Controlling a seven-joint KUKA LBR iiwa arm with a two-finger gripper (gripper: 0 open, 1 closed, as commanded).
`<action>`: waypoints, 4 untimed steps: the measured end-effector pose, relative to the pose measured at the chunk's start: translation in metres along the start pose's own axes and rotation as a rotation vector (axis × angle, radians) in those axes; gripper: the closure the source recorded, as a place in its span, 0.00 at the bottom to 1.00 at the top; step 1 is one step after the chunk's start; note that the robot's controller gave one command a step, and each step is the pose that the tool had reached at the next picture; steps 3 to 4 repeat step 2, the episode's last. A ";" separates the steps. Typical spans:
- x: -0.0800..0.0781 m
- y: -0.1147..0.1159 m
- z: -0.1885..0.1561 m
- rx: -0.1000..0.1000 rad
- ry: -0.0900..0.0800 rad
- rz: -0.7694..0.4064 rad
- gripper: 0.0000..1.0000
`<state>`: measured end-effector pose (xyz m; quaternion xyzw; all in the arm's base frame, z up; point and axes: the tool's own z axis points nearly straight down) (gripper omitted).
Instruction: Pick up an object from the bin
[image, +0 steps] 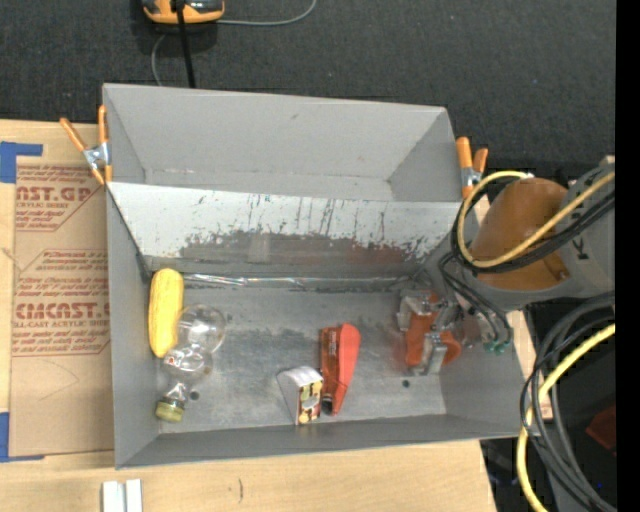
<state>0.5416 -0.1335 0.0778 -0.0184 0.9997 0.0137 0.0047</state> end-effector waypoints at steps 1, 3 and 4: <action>0.000 0.000 0.000 0.000 0.000 0.000 1.00; -0.031 0.024 -0.171 0.002 -0.011 -0.001 1.00; -0.031 0.024 -0.171 0.002 -0.011 -0.001 1.00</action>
Offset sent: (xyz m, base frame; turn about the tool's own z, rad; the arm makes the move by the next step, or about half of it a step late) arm 0.0256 0.0198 0.1677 0.0008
